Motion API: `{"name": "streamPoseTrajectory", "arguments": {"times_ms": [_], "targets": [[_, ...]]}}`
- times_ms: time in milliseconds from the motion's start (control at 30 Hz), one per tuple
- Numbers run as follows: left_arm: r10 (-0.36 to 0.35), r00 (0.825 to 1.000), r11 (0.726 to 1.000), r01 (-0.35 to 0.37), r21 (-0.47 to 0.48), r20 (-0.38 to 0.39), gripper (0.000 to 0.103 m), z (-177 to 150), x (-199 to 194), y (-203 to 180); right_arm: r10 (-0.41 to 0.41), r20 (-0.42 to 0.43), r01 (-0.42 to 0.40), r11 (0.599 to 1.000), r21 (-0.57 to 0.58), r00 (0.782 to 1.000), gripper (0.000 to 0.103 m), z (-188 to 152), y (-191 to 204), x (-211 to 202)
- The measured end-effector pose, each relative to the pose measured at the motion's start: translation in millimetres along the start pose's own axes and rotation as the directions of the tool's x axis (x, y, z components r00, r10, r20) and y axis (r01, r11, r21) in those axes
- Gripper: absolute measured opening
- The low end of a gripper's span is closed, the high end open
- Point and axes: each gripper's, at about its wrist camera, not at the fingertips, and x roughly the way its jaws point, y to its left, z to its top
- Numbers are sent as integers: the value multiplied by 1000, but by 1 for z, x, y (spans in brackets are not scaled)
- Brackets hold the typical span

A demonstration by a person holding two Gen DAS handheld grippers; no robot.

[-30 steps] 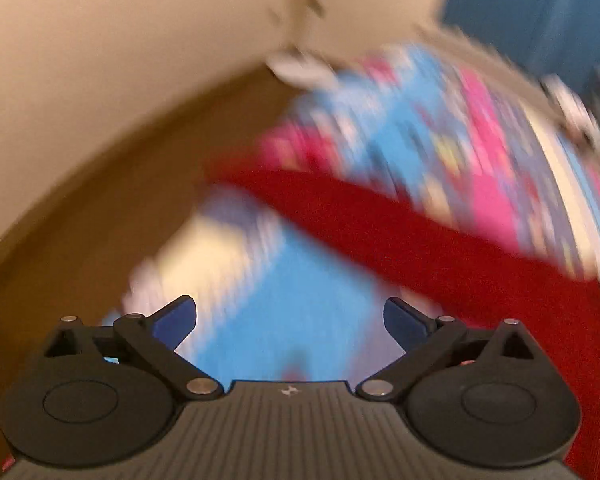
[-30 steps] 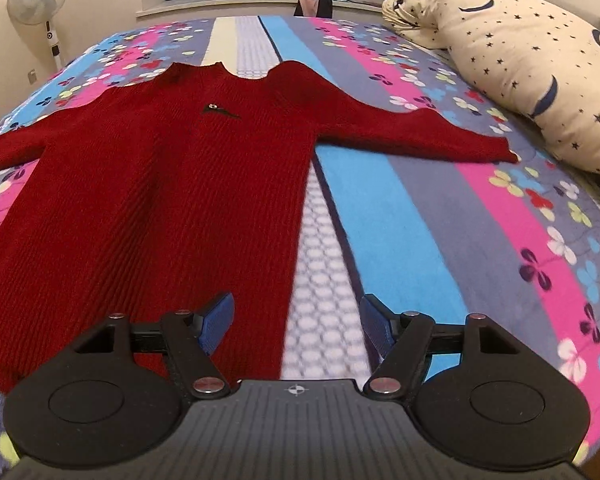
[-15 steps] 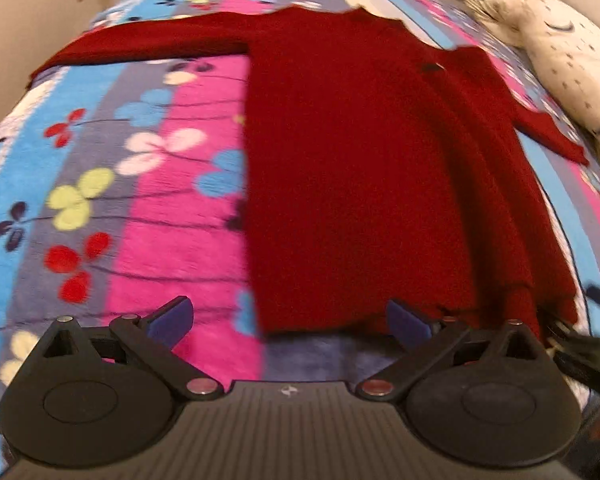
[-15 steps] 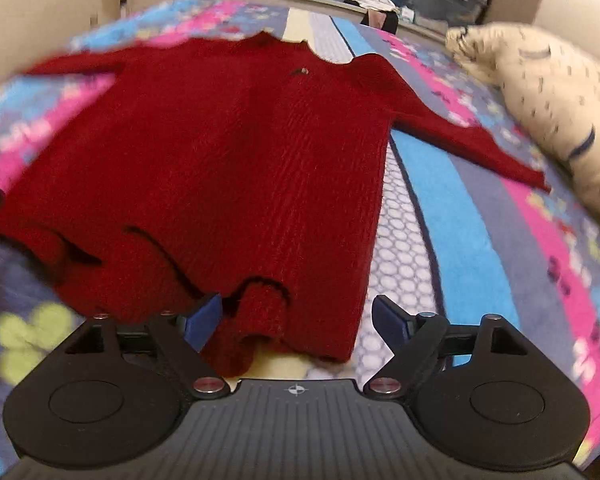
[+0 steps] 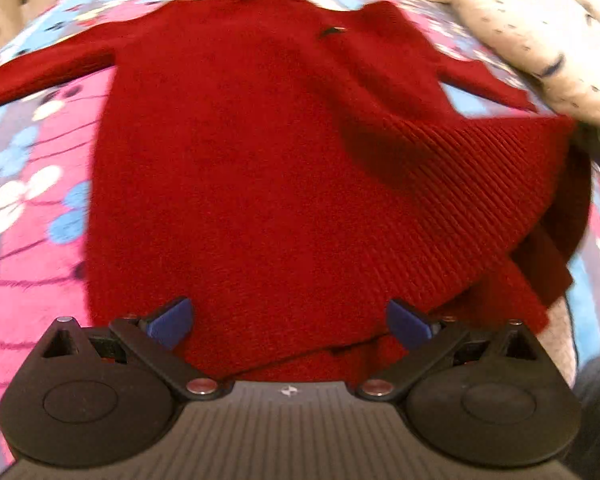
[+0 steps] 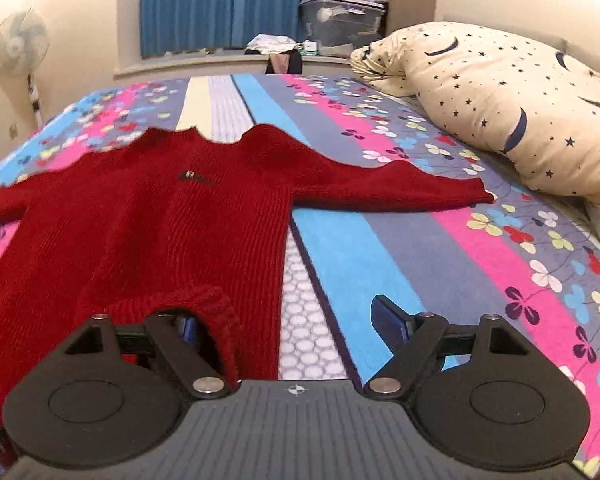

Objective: Fold small clothes

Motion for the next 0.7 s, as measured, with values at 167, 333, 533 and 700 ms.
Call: {"name": "streamPoseTrajectory", "arguments": {"times_ms": [167,333,533,700], "targets": [[135,991,977,-131,166,-9,103,-5,22,-4,-8,1,8,999,52,1000,82,13,-12,12],[114,993,987,-111,-119,20,103,17,8,50,2,-41,1,998,70,999,83,-1,-18,22],[131,991,881,-118,-459,-4,103,22,9,145,17,-98,0,985,173,995,87,-19,-40,29],[150,989,880,-141,-453,-17,103,20,14,160,33,-148,-1,978,210,988,88,-35,-47,36]]}}
